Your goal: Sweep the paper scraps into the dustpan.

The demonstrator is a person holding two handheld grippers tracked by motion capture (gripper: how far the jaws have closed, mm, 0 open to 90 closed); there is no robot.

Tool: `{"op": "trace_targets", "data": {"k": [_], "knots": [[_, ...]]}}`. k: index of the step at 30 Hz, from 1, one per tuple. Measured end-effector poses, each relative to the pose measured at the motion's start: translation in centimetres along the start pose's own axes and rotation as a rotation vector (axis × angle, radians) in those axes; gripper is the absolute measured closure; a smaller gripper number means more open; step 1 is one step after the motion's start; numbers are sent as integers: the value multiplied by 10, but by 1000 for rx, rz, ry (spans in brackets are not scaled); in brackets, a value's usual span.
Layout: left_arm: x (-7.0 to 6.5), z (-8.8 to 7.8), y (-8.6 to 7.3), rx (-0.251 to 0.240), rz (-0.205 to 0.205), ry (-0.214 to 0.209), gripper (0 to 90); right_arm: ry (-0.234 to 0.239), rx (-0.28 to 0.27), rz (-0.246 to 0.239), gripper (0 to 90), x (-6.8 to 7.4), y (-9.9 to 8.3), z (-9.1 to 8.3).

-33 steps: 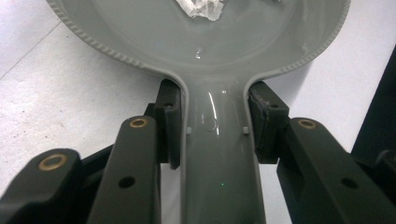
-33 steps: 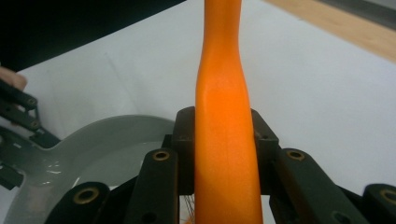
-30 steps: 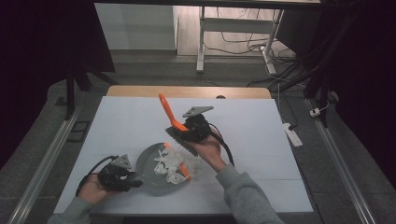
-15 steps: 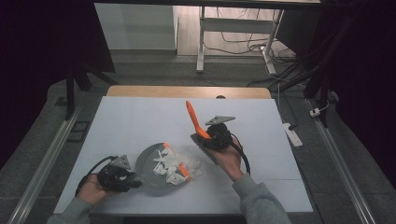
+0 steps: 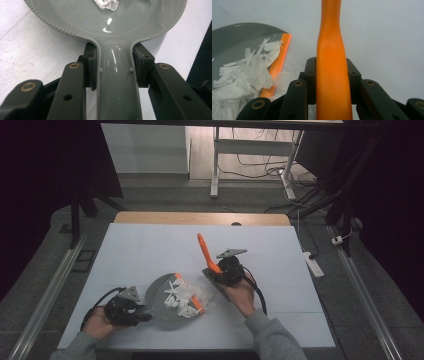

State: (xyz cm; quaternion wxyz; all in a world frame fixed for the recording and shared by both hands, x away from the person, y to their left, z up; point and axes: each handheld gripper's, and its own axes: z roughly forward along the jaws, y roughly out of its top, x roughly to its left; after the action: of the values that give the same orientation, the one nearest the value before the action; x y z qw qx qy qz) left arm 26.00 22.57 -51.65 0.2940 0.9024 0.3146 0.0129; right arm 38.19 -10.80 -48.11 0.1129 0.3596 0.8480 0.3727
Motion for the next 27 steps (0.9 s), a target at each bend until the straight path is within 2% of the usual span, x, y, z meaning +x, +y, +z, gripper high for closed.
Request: {"op": "trace_targets", "data": {"k": [14, 18, 23, 25, 27], "knots": [[-1, 0, 0, 4, 4, -2, 618, 35, 23, -6, 706, 12, -3, 13], [-1, 0, 1, 4, 5, -4, 618, 54, 22, 5, 706, 17, -2, 16], [-2, 1, 1, 5, 8, -4, 618, 88, 26, -9, 707, 33, 4, 29], [-2, 1, 1, 5, 8, -4, 618, 135, 21, -11, 707, 47, 9, 38], [-1, 1, 1, 5, 10, -4, 618, 152, 18, -12, 707, 53, 11, 41]]}}
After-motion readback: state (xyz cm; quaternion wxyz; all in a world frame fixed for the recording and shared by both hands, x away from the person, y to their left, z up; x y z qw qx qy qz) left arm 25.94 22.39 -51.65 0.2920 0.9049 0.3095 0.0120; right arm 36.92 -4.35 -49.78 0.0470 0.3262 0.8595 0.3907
